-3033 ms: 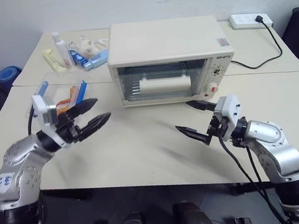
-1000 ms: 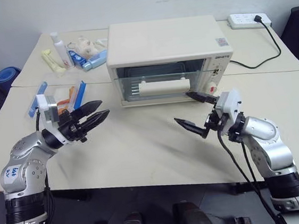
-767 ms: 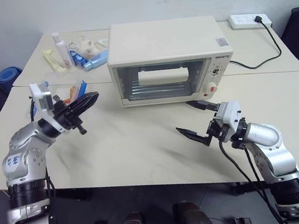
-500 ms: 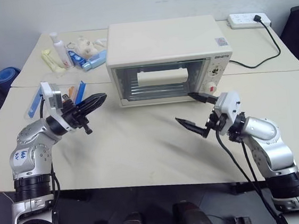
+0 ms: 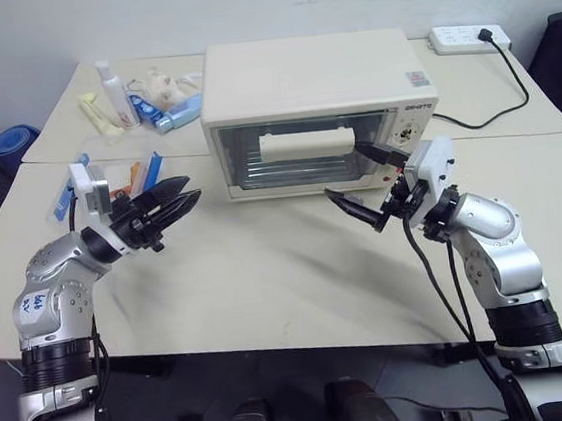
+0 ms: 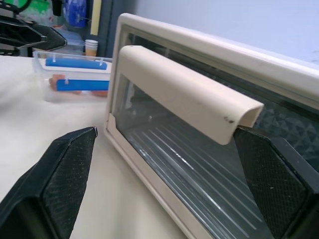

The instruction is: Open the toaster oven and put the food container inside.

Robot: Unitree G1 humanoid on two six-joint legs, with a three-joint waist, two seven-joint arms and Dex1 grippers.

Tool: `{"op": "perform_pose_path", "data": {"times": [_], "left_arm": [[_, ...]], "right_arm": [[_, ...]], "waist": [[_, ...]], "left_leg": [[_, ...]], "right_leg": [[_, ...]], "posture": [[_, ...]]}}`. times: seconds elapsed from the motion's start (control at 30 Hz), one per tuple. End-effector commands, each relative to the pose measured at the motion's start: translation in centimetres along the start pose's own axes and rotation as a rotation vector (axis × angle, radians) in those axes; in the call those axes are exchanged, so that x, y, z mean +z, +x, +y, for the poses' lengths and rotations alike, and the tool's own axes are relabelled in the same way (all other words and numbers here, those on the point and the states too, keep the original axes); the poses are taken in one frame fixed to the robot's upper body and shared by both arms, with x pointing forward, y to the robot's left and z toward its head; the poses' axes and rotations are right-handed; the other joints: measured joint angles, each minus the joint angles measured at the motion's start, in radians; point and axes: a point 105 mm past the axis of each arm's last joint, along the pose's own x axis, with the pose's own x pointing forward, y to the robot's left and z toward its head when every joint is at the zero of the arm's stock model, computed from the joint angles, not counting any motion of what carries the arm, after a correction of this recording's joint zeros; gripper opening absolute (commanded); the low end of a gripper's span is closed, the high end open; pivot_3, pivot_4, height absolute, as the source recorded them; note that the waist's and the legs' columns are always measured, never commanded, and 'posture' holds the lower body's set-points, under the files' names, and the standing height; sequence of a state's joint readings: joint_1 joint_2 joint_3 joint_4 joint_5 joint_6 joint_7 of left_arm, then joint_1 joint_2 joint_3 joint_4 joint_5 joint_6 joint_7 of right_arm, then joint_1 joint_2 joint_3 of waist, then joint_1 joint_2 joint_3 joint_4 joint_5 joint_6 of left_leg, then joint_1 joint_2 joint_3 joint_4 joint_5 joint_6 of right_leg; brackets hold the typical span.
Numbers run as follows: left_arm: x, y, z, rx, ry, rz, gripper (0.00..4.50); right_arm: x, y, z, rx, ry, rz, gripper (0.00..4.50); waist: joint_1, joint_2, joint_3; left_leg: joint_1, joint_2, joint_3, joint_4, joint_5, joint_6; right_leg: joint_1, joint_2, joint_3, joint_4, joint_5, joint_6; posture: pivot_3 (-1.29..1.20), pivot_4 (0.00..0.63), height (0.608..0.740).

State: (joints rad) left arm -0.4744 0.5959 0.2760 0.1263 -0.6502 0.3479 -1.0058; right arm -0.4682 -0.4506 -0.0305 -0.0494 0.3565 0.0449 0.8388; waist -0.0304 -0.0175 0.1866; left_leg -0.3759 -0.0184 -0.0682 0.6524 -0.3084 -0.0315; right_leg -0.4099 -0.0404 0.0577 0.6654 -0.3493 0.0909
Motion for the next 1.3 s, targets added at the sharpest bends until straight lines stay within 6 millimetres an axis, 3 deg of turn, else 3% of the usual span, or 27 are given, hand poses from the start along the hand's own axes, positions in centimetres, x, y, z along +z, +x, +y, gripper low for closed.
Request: {"op": "perform_pose_path", "data": {"times": [0.03,0.1,0.37,0.57,0.73,0.9,1.03,1.17,1.3], "left_arm": [[1.4,-0.2,-0.2,-0.004,0.033,-0.045,0.72],[1.4,-0.2,-0.1,0.008,0.032,-0.044,0.12],[2.1,0.1,1.8,0.089,0.034,-0.075,0.06],[1.4,2.7,1.7,0.026,0.031,-0.067,0.06],[-0.6,6.0,0.7,-0.059,0.015,-0.022,0.06],[-2.2,7.5,-0.5,-0.134,-0.017,0.014,0.06],[-3.2,7.2,-1.1,-0.172,-0.02,0.072,0.06],[-5.1,6.2,-1.9,-0.223,0.028,0.199,0.06],[-7.4,5.0,-2.8,-0.227,0.006,0.285,0.06]], "right_arm": [[1.4,0.0,0.9,0.048,-0.033,-0.045,4.5],[1.3,-0.4,1.3,0.07,-0.043,-0.037,4.5],[-0.6,-3.2,4.3,0.193,-0.118,0.068,4.5],[-1.3,-3.5,5.1,0.208,-0.134,0.079,4.5],[-1.7,-3.8,5.0,0.203,-0.149,0.09,4.5],[-1.9,-5.1,4.8,0.157,-0.162,0.114,4.5],[-2.0,-7.6,4.9,0.097,-0.16,0.141,4.5],[-2.5,-12.9,5.4,-0.001,-0.126,0.264,4.5],[-0.7,-15.5,3.3,-0.162,-0.205,0.261,4.5]], "waist": [[-0.001,0.0,0.0],[0.0,0.0,0.0],[0.002,0.0,0.0],[0.003,0.0,0.0],[0.002,0.0,0.0],[0.003,0.0,0.0],[0.006,0.0,0.0],[0.011,0.0,0.0],[0.002,0.0,0.0]], "left_leg": [[0.0,0.0,0.0,0.0,0.0,0.0],[0.0,0.0,0.0,0.0,0.0,0.0],[0.0,0.0,0.0,0.001,-0.002,0.003],[0.0,0.0,0.0,0.003,-0.001,0.003],[0.0,-0.001,0.0,0.004,-0.001,0.002],[0.0,-0.001,0.001,0.003,0.0,0.0],[0.0,-0.001,0.001,0.005,0.0,0.0],[0.0,-0.001,0.0,0.005,-0.002,0.003],[0.002,-0.002,0.002,0.004,-0.003,0.005]], "right_leg": [[0.0,0.0,0.0,0.0,0.0,0.0],[0.0,0.0,0.0,0.0,0.0,0.0],[0.0,0.0,0.0,0.0,0.0,0.0],[0.0,0.0,0.0,0.003,0.0,0.0],[0.0,0.0,0.0,0.003,0.0,0.0],[0.0,0.001,0.0,0.004,0.0,0.0],[0.001,0.0,0.0,0.004,0.0,0.0],[0.001,0.0,0.0,0.004,0.0,0.0],[0.004,0.0,0.002,0.003,0.0,0.0]], "posture": [[0.0,0.15,0.74],[0.0,0.15,0.74],[0.0,0.15,0.74],[0.0,0.15,0.74],[0.0,0.15,0.74],[0.0,0.15,0.74],[0.0,0.15,0.74],[0.0,0.15,0.74],[0.0,0.15,0.74]]}}
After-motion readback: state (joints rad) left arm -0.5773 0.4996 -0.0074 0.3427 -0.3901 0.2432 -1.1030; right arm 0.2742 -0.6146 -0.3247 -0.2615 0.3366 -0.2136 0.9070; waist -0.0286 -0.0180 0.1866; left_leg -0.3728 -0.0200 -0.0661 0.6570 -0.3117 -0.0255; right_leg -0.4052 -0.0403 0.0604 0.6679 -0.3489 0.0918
